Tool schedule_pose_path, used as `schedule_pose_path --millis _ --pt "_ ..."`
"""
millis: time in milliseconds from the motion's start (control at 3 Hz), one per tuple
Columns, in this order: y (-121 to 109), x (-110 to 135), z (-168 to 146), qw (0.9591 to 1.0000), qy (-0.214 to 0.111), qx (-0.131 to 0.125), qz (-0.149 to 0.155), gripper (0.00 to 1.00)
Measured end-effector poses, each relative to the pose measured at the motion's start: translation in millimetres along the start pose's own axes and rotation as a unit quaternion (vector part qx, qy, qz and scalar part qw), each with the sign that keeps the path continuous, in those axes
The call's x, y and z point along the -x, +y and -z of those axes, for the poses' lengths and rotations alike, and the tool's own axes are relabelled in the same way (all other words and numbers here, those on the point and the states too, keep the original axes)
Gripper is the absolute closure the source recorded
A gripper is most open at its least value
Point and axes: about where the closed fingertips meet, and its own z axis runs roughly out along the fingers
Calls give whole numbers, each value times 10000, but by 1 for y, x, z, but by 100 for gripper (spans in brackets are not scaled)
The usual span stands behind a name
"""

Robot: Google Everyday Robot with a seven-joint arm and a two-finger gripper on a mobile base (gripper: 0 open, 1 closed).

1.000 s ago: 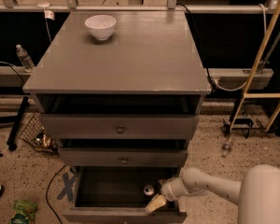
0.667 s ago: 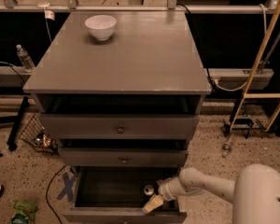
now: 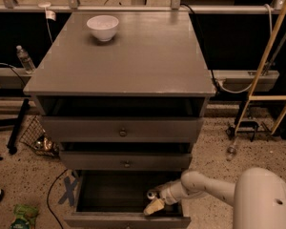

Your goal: Pick redbull can from bottom drawer and place on counter

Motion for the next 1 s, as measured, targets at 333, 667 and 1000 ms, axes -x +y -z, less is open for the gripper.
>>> schedule_pose_path --millis 333,667,1000 --pt "-1 4 -6 9999 -35 104 -1 41" --pt "4 20 7 9990 -352 224 140 80" --pt "9 26 39 9971 -699 156 254 99"
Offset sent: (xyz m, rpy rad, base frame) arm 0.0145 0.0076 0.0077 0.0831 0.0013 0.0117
